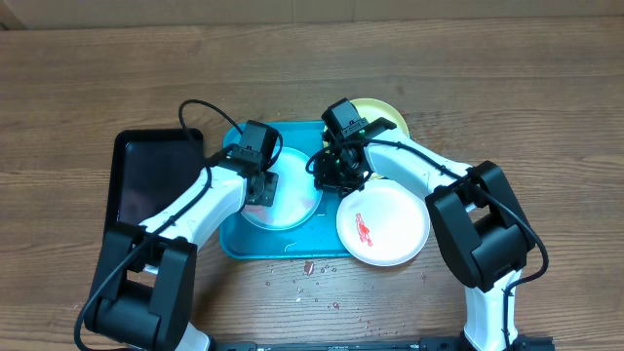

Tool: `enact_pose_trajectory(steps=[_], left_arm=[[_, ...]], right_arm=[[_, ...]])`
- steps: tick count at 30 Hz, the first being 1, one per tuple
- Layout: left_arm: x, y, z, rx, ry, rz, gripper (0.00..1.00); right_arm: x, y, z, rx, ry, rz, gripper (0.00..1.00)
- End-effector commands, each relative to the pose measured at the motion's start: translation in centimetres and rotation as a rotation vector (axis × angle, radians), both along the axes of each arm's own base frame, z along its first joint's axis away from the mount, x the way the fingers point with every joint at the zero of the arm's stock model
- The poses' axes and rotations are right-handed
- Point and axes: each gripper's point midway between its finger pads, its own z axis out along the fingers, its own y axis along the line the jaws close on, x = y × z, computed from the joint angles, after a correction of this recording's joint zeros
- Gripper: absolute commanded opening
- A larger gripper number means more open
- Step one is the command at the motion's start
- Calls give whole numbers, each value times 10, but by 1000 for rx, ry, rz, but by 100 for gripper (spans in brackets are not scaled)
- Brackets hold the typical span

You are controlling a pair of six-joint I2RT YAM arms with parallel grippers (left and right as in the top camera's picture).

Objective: Clean dirty plates on tray and stack at the side
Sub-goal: 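Scrub the light-blue plate with the sponge while right gripper holds rim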

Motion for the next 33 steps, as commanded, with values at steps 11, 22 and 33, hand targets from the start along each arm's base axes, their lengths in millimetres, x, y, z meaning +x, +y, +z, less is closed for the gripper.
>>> enact_pose_trajectory(steps=[11,22,33], left_arm=[[-19,-83,9,-421,85,-290,4],[20,7,2,43,-88,80,4],[-33,38,-7,179,108,189,4]], right_arm=[[-32,36,4,74,54,88,4],[-32,38,3,57,34,98,4],[-20,26,1,42,27,54,4]])
